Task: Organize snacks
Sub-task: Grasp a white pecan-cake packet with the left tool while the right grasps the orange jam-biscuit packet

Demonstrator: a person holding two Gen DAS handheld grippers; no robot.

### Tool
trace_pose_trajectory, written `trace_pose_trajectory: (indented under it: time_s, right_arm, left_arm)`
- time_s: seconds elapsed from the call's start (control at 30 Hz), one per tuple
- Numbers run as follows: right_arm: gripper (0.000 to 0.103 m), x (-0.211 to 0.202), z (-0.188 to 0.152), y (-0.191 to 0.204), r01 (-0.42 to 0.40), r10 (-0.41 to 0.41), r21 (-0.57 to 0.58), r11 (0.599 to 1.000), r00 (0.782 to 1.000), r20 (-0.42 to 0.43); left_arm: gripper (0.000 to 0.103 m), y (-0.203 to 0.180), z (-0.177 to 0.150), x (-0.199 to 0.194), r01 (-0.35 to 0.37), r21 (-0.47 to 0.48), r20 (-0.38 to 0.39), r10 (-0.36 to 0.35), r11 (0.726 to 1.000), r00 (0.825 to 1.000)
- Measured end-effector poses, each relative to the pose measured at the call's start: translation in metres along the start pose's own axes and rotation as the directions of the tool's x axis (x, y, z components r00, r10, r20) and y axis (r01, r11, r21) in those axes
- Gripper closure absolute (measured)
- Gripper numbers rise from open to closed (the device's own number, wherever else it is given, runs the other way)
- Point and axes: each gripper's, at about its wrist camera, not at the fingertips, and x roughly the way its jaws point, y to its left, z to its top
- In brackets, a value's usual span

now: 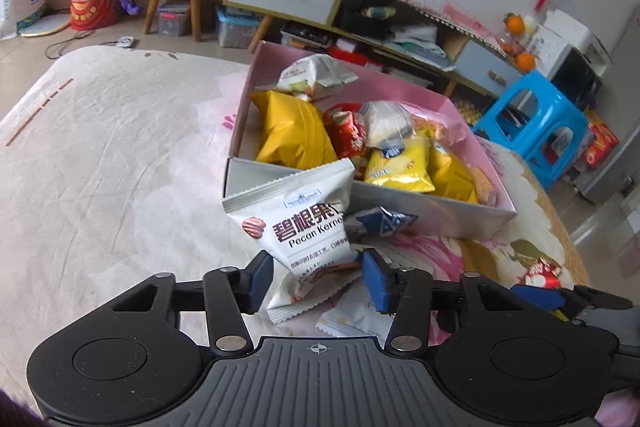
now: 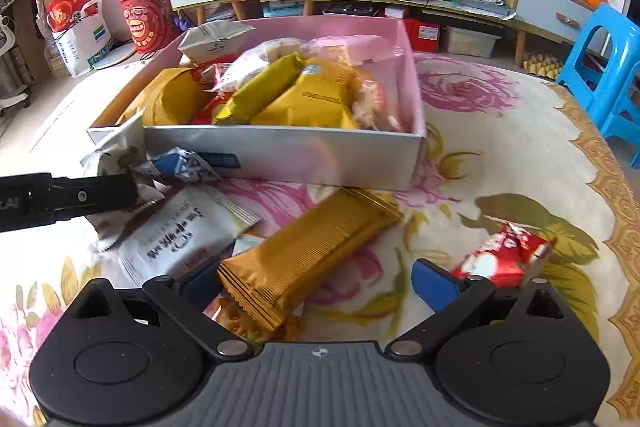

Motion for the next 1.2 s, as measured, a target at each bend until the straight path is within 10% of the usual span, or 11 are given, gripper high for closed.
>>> trace_pose_trajectory:
  time_s: [0.17,0.37,0.5,0.63,0.87,1.0,1.2]
  right_arm:
    - [0.012,-0.006,-0.007,-0.010,0.018,-0.018,-0.033,0.999,1.000,0.002]
    - [0.013,-0.016,-0.012,-0.022,0.057,-0.055,-0.065,0.996,0.998,0.020]
    - [0.012,-0.020,-0.011,-0.024,0.046,-0.045,-0.060,0.997,0.999,0.023]
    - [0.018,-0.017,-0.012,-0.020,-0.001,0.001,-0.036,0.999,1.000,-0.003]
    - [0.040,-0.021,-0.018,-0.008,-0.033,0.033,-0.062,0.998,0.999,-0.002]
    - [0.070,-0.028,-0.018,-0.006,-0.051,0.051,-0.071,0.996,0.999,-0.005]
    - [0.072,-0.035,-0.019,-0.009,-0.075,0.074,-0.034,0.997,0.997,-0.027]
  left_arm:
    - [0.085,-0.007,0.003,-0.004,-0.028,0.119,-0.058,0.035,0.992,0.998]
    - [0.084,0.002,0.001,-0.009,-0.037,0.168,-0.103,0.055,0.985,0.993]
    - [0.070,0.004,-0.003,-0.012,0.026,0.132,-0.072,-0.016,0.991,0.997]
    - [0.033,0.006,-0.004,-0.005,0.044,0.024,-0.063,-0.042,0.999,0.997]
    - [0.033,0.009,0.002,0.010,0.039,-0.107,-0.035,-0.043,0.993,0.998]
    - [0.044,0.014,0.005,0.013,0.034,-0.157,-0.037,-0.040,0.987,0.998]
    - [0.069,0.011,0.005,0.004,0.026,-0.113,-0.045,-0.031,0.993,0.998]
